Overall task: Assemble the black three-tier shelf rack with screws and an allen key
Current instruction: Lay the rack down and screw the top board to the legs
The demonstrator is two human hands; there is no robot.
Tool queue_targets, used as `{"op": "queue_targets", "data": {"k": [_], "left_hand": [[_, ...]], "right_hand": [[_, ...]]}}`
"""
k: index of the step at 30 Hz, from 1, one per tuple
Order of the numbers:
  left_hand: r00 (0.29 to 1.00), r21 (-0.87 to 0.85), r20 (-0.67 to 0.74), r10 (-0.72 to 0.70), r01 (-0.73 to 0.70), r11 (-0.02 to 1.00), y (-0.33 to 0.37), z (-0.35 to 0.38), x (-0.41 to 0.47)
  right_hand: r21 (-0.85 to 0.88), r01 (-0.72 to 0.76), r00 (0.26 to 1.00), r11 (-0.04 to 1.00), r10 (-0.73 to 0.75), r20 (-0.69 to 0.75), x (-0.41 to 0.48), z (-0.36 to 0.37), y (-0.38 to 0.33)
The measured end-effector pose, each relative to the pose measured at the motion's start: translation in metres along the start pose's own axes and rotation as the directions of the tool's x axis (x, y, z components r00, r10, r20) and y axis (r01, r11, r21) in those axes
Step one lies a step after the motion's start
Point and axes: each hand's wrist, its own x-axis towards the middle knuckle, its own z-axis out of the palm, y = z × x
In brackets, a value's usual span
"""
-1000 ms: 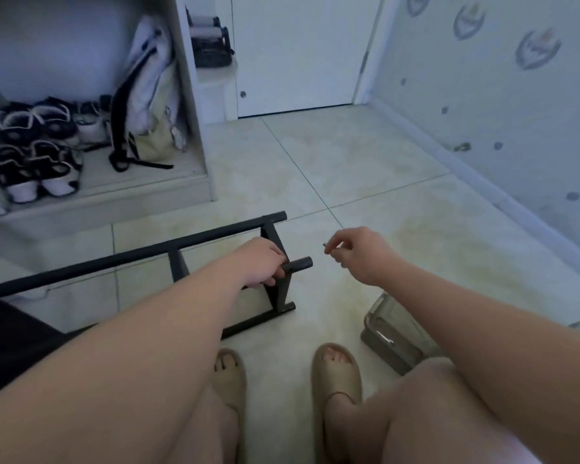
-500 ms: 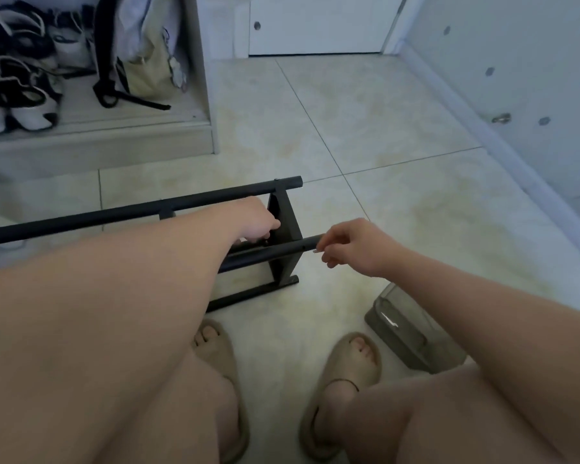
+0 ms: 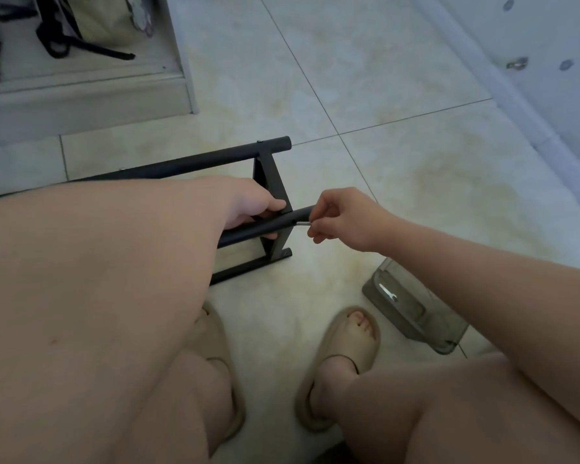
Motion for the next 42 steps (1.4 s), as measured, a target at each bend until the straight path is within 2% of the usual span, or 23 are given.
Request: {"op": "queue_targets", "data": {"k": [10, 19, 42], "left_hand": [[1.0, 0.073, 0.018, -0.023, 0.022, 0.997, -0.002, 0.0, 0.009], [1.0, 0.122, 0.004, -0.03, 0.03, 0.992, -0.005, -0.002, 0.019], [1.0, 0.095, 0.019, -0.025, 0.023, 0.995, -0.006, -0.002, 0.023]], "right_hand": [[-0.062, 0.017, 0.999, 0.998, -0.02, -0.047, 0.0, 0.004, -0.003], [-0.074, 0.019, 1.0, 0.997, -0.021, -0.022, -0.002, 0.006, -0.005], [-0.183, 0.061, 0.993, 0.981, -0.079, -0.092, 0.001, 0.025, -0.005]]}}
